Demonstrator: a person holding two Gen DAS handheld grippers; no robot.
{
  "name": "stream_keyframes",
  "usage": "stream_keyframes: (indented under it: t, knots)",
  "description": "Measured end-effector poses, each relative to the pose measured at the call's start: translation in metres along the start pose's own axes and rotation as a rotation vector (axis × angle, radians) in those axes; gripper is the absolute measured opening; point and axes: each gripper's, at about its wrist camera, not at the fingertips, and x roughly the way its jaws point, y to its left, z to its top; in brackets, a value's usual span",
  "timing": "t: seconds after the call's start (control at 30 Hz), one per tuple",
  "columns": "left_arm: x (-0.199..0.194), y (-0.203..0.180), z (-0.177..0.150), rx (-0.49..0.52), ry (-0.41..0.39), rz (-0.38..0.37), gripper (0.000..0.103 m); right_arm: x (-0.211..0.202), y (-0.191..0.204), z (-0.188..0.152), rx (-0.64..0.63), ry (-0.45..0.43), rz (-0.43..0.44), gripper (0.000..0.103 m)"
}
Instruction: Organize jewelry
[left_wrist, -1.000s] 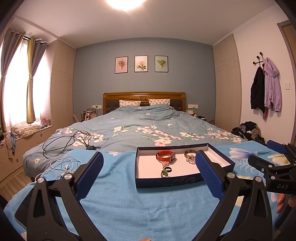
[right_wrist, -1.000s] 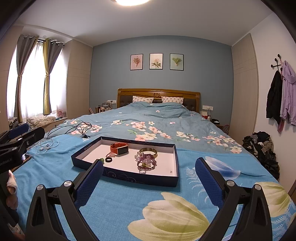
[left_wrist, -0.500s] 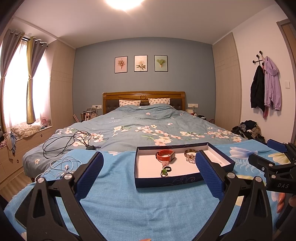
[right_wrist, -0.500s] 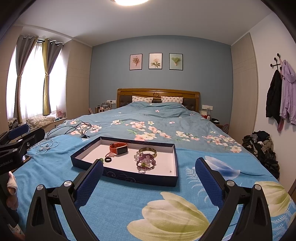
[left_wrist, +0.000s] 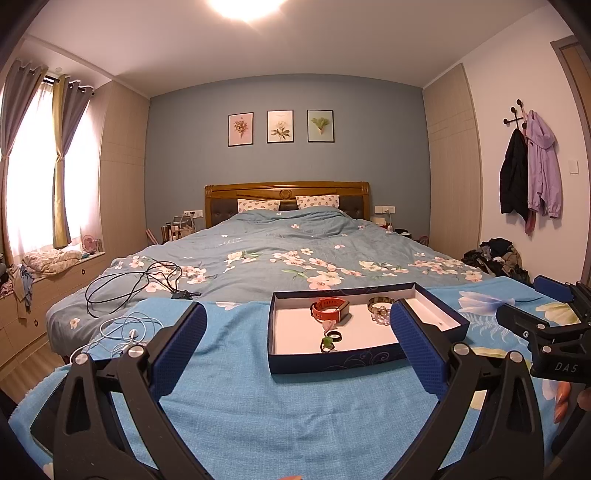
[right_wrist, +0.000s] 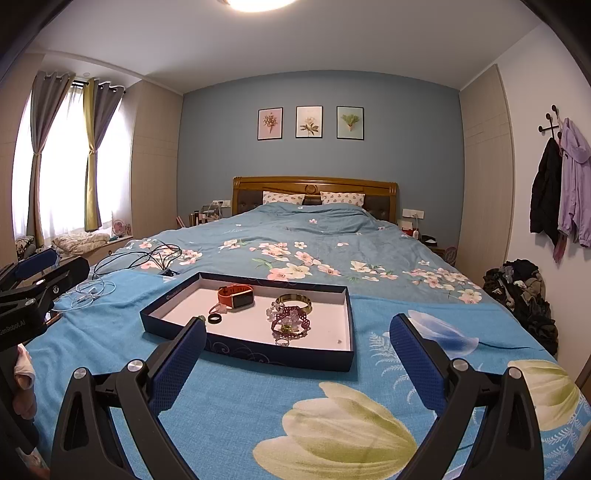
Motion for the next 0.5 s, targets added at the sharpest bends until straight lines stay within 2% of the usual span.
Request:
stream_keyframes:
  t: [0.5]
  knots:
    - [0.0008, -0.001, -0.0004, -0.001, 0.002, -0.001, 0.097, -0.0011, -0.0007, 0.0004, 0.004, 0.004, 0.0, 0.096]
